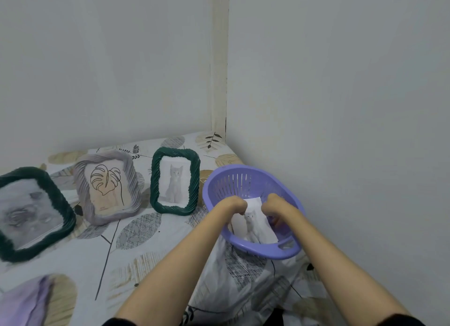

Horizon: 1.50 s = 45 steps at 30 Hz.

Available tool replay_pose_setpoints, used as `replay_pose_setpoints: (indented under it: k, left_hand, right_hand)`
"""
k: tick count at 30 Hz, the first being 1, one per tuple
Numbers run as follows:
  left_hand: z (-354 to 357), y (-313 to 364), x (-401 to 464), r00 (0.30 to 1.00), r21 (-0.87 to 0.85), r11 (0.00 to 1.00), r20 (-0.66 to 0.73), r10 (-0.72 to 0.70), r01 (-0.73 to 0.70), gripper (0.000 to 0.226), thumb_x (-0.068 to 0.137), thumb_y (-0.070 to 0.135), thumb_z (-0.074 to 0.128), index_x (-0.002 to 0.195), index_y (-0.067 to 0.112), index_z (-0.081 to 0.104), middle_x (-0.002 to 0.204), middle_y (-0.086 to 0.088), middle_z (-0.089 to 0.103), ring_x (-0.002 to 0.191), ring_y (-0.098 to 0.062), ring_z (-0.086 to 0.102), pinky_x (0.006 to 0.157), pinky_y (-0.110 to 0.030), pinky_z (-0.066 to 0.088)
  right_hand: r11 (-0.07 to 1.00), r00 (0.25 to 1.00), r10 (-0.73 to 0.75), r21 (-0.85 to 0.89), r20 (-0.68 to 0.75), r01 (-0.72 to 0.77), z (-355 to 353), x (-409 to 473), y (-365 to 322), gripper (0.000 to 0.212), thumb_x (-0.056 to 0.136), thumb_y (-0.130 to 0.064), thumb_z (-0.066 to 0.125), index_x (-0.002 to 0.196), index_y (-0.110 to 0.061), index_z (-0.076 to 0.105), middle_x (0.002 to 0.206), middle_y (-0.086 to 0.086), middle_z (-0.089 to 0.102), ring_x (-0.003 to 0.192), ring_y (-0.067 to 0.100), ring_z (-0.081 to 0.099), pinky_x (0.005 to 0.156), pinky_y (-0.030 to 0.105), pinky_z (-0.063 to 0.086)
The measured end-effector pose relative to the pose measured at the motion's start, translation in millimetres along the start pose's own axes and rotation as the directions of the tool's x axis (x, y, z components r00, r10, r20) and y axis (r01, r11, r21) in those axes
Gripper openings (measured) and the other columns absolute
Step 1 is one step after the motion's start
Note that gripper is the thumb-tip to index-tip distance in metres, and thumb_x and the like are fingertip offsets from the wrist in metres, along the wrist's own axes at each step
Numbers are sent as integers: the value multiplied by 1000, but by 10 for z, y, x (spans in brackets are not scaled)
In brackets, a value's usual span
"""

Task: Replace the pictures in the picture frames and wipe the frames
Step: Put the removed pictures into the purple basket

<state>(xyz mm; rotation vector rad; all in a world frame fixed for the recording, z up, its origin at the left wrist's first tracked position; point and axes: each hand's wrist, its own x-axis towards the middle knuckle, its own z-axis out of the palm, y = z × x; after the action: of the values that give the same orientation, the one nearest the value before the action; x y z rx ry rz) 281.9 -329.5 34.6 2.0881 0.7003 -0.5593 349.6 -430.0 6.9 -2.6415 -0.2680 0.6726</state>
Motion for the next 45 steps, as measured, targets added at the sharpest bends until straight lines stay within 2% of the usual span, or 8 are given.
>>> replay_pose_setpoints:
  k: [7,10,12,21,25,29,38,45]
  left_hand:
    - [91,1,21,968,36,992,-216,130,-125,29,93,6,36,122,0,41,143,-29,31,132,-41,34,107,-46,32]
    - [137,-251,-45,739,244,940,-582,339,-240,45,86,6,46,131,3,36,150,-20,19,137,-38,19,109,-44,23]
    - [187,-415,-91,631,263,944,-702,330,-202,58,86,10,50,139,9,26,154,-16,2,140,-36,9,111,-46,17]
    - [91,-569,-86,793,-24,964,-574,203,-264,54,86,-3,44,137,1,25,148,-20,12,121,-42,40,94,-41,39]
    - [-46,-873,-286,712,1,927,-641,288,-375,40,92,14,48,130,7,41,135,-11,39,121,-29,44,100,-34,37]
    - [-307,-1631,-662,580,-24,917,-781,232,-399,25,93,15,48,114,10,59,114,-4,61,102,-17,56,90,-29,45]
    - [-991,-3451,-1514,407,-275,958,-887,-219,-84,31,85,-6,45,110,2,62,117,-16,63,108,-28,57,93,-32,41]
    - [-945,-3903,-1759,653,-446,894,-666,-362,40,7,79,8,68,78,11,62,74,-1,61,68,-11,53,58,-17,38]
  right_hand:
    - [964,964,-144,188,-224,187,-63,-10,20,42,83,-1,46,126,-3,48,122,18,52,108,32,54,84,32,43]
    - [965,798,-260,-117,-544,235,-80,-199,183,49,79,-1,50,127,-10,49,125,15,48,112,37,46,89,36,39]
    - [972,829,-189,-223,-526,80,-45,-264,291,47,82,-7,51,128,-10,43,126,16,43,110,40,43,91,41,39]
    - [992,893,-122,-22,-433,125,-79,-140,318,33,78,6,47,111,4,50,111,31,49,103,42,49,83,38,41]
    - [988,830,-139,-130,-540,81,75,-360,82,45,81,0,49,125,-3,44,129,22,39,115,40,37,95,44,33]
    - [891,654,-431,-179,-622,417,448,-678,-441,52,75,12,49,126,3,51,133,29,43,118,45,39,95,50,34]
    - [608,660,-713,260,-235,750,1965,-1493,-1590,35,84,7,45,110,-6,64,105,6,61,95,14,56,87,20,42]
    - [697,819,-537,654,203,295,2831,-1768,-2054,15,84,2,53,92,1,65,55,8,57,34,9,48,36,20,40]
